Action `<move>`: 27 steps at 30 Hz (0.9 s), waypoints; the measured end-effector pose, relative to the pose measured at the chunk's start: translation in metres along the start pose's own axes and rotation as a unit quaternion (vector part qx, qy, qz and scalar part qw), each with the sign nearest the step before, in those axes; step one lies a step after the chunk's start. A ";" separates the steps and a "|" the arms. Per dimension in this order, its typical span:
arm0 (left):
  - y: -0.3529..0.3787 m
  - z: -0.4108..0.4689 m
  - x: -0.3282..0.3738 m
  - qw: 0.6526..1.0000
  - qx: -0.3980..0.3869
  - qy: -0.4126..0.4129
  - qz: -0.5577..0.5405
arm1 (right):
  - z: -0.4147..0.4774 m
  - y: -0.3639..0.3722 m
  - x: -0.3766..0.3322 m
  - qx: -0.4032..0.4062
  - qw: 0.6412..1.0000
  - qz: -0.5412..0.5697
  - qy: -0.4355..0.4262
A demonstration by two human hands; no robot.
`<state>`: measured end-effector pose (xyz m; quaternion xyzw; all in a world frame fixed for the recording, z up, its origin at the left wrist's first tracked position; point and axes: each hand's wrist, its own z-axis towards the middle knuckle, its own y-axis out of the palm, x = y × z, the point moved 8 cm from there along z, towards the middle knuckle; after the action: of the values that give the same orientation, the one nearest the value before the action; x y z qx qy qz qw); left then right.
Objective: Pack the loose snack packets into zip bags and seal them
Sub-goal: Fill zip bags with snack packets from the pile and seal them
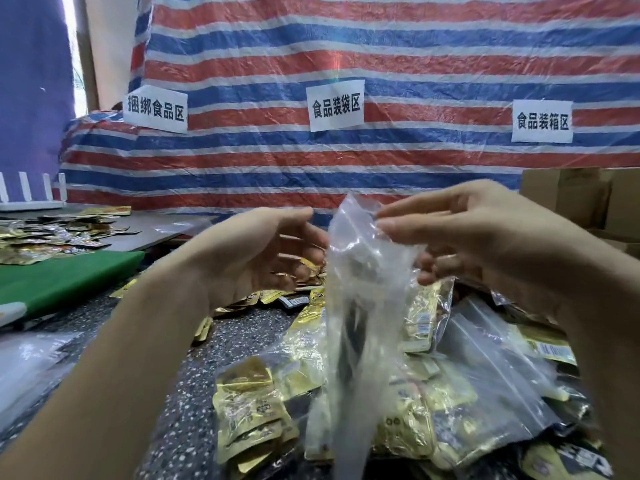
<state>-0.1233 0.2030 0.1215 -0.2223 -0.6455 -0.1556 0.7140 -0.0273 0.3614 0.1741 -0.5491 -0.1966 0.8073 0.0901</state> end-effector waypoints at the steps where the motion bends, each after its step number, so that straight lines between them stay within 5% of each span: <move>1: -0.011 0.002 -0.002 1.000 0.013 0.001 -0.002 | 0.000 0.001 -0.004 0.007 1.000 0.024 -0.015; 4: -0.066 0.010 -0.025 0.979 0.169 -0.020 0.111 | 0.000 0.001 -0.008 0.023 0.997 0.066 -0.024; 7: -0.127 0.016 -0.070 0.878 0.334 -0.083 0.331 | 0.001 0.002 -0.006 0.025 0.998 0.056 -0.017; 9: -0.154 0.017 -0.114 0.829 0.344 -0.169 0.407 | 0.002 0.000 -0.004 0.024 0.999 0.046 -0.009; 12: -0.173 0.016 -0.177 0.804 0.305 -0.257 0.442 | 0.003 0.000 -0.001 0.017 0.999 0.033 0.004; 15: -0.179 0.011 -0.196 0.790 0.351 -0.242 0.441 | 0.004 0.003 -0.001 0.007 0.999 0.035 0.008; 19: -0.180 0.011 -0.190 0.724 0.348 -0.283 0.525 | 0.003 0.007 0.001 0.004 0.999 0.044 0.020; 22: -0.174 0.018 -0.174 0.733 0.342 -0.306 0.502 | 0.002 0.009 0.002 0.003 0.998 0.050 0.028; 27: -0.168 0.018 -0.105 0.816 0.368 -0.211 0.392 | 0.001 0.013 0.001 -0.015 0.998 0.049 0.034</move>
<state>-0.2366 0.0619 0.0383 -0.2044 -0.6473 0.4377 0.5896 -0.0274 0.3498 0.1683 -0.5862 -0.1782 0.7888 0.0486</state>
